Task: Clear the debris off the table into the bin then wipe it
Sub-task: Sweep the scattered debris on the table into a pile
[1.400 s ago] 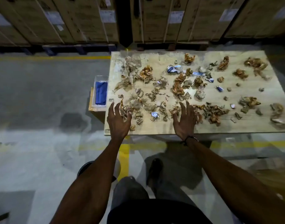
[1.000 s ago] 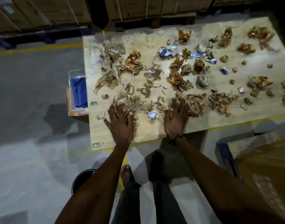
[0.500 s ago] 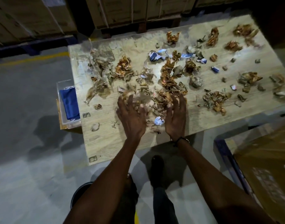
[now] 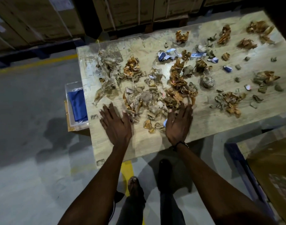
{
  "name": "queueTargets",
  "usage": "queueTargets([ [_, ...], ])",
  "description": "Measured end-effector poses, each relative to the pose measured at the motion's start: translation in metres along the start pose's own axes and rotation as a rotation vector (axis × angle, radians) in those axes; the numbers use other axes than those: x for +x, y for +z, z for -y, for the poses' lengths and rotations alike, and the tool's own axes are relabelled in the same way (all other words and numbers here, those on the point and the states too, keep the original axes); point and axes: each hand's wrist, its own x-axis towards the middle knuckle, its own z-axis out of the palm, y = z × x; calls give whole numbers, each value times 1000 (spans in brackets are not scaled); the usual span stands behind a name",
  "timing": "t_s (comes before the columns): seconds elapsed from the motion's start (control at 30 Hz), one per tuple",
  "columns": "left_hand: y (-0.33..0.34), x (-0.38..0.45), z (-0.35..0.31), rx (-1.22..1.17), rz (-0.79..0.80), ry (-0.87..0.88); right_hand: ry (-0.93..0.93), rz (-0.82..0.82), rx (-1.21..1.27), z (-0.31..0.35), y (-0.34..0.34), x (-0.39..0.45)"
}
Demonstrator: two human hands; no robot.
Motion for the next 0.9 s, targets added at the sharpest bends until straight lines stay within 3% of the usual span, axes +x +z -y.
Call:
queueTargets([
  [0.33, 42, 1, -95, -294, 121, 154, -58, 29, 112, 35, 19, 7],
  [0.5, 8, 6, -82, -240, -60, 248, -103, -59, 143, 31, -4, 15],
  [0.63, -23, 38, -44, -241, -268, 255, 21, 21, 133, 27, -11, 16],
  [0.7, -31, 59, -28, -225, -310, 211, -21, 30, 109, 26, -6, 17],
  [0.8, -31, 98, -14, -206, -231, 173, -45, 13, 28, 33, 2, 22],
  [0.9, -17, 134, -13, -206, -9, 192, -53, 18, -53, 36, 10, 26],
])
